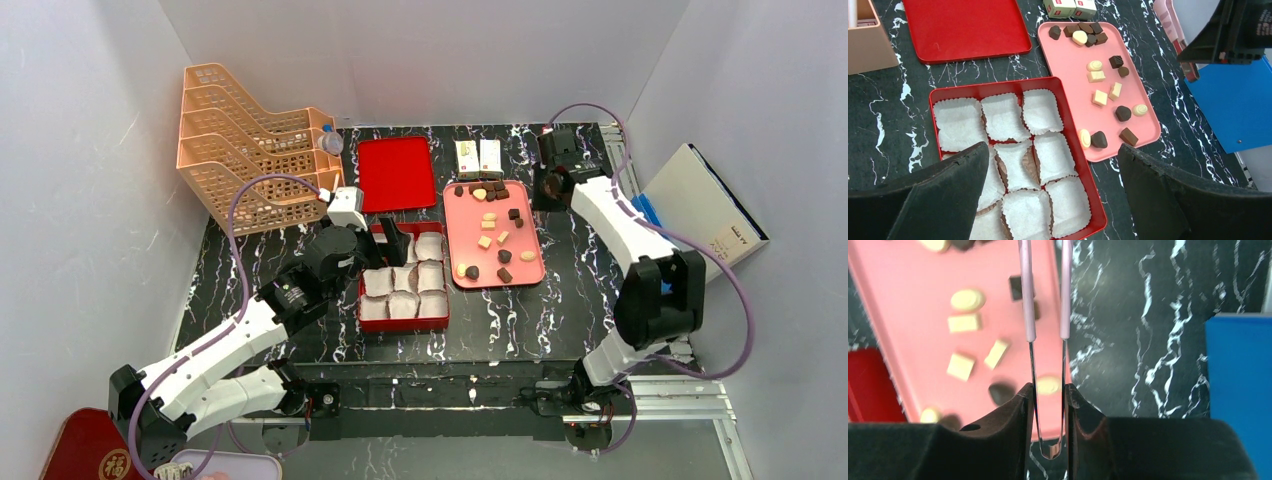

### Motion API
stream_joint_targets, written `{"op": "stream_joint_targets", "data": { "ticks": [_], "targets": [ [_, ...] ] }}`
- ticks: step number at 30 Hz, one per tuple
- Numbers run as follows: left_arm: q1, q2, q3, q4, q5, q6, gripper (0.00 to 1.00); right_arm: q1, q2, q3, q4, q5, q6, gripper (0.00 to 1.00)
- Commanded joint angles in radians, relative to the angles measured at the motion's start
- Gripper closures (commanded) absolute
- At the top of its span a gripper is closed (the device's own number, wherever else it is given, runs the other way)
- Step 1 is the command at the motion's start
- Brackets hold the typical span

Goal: Pack the chocolate
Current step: Pick up the fake chocolate from the plate.

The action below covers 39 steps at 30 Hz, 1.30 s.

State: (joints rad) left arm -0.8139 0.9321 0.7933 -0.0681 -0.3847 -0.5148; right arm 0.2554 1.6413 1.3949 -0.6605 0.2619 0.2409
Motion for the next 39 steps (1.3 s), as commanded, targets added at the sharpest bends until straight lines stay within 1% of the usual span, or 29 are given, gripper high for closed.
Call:
{"op": "stream_joint_targets", "data": {
  "ticks": [1, 9, 15, 24, 34, 39],
  "targets": [
    [-0.002, -0.029, 0.01, -0.009, 0.002, -0.018, 0.02, 0.066, -0.118, -0.047, -0.107, -0.027, 0.084, 0.75],
    [-0.003, -0.063, -0.012, -0.01, 0.02, -0.086, 0.02, 0.194, -0.274, -0.136, -0.198, -0.045, 0.201, 0.75],
    [-0.002, -0.058, -0.01, -0.01, 0.024, -0.091, 0.02, 0.264, -0.344, -0.221, -0.231, -0.043, 0.262, 0.74],
    [-0.003, -0.032, 0.009, 0.0, 0.041, -0.094, 0.02, 0.333, -0.369, -0.293, -0.269, -0.063, 0.312, 0.7],
    [-0.003, -0.041, -0.003, 0.006, 0.035, -0.095, 0.02, 0.351, -0.387, -0.379, -0.268, -0.086, 0.336, 0.65],
    [-0.002, -0.027, -0.003, 0.017, 0.039, -0.095, 0.02, 0.353, -0.367, -0.381, -0.261, -0.081, 0.326, 0.6]
  ]
}}
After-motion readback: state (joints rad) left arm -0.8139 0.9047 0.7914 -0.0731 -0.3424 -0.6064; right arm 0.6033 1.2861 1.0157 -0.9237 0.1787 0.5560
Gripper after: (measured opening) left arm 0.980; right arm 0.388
